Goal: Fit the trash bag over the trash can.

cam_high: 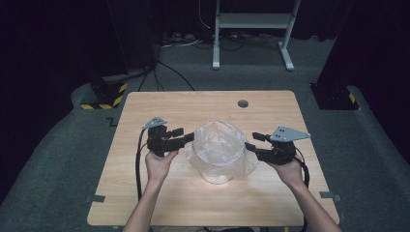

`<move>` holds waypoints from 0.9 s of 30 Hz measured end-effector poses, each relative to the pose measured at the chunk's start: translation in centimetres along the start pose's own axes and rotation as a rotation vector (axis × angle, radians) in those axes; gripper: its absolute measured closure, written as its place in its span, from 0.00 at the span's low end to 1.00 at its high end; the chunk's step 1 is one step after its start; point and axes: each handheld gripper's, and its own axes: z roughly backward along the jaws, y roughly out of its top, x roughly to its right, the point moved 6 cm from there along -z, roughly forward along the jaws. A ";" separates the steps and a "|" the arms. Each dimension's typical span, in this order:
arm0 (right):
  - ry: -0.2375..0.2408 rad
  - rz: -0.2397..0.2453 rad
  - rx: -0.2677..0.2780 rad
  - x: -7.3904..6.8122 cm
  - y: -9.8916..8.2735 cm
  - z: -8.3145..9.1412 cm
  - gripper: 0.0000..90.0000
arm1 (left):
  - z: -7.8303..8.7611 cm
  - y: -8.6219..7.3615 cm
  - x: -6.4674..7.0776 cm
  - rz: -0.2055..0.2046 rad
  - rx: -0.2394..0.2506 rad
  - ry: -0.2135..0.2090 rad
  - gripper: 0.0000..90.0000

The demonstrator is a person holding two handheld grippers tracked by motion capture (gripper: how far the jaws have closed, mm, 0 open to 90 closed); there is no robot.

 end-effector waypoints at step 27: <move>0.038 -0.095 -0.107 1.6 -3.6 -2.3 0.68 | -1.3 -0.6 1.5 -0.097 -0.060 0.045 0.49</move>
